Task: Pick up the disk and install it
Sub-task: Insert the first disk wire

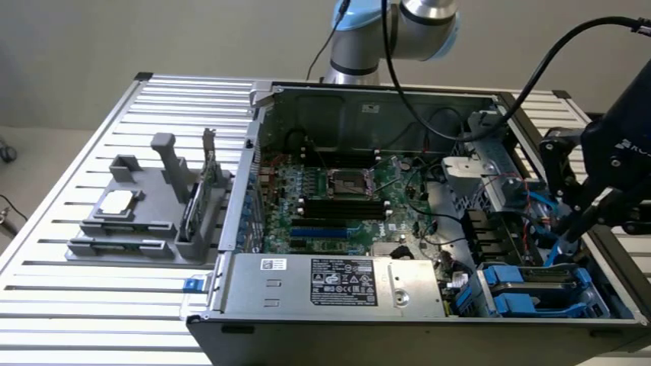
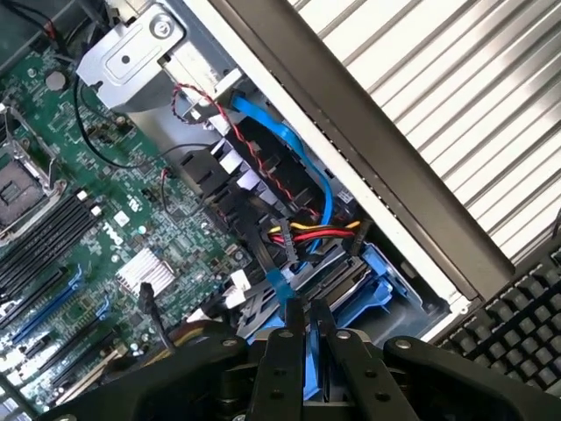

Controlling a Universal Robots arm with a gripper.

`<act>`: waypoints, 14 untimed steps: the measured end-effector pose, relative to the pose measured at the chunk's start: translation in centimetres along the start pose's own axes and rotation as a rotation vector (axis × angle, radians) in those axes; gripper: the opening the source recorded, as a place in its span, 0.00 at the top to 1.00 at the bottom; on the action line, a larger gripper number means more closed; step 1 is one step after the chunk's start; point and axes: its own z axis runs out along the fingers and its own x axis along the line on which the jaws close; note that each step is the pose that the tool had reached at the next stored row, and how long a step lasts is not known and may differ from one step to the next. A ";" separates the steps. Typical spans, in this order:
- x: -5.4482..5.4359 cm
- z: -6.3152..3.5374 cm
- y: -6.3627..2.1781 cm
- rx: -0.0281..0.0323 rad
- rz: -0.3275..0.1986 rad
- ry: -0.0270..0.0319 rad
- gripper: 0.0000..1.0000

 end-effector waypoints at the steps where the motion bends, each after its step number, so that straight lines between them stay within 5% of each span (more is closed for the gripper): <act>1: -0.1 0.01 0.17 0.0001 0.003 -0.0003 0.82; 9: -1.4 0.11 1.44 0.0019 0.022 -0.0026 0.80; 14: -1.6 0.45 1.53 0.0022 0.049 -0.0036 0.74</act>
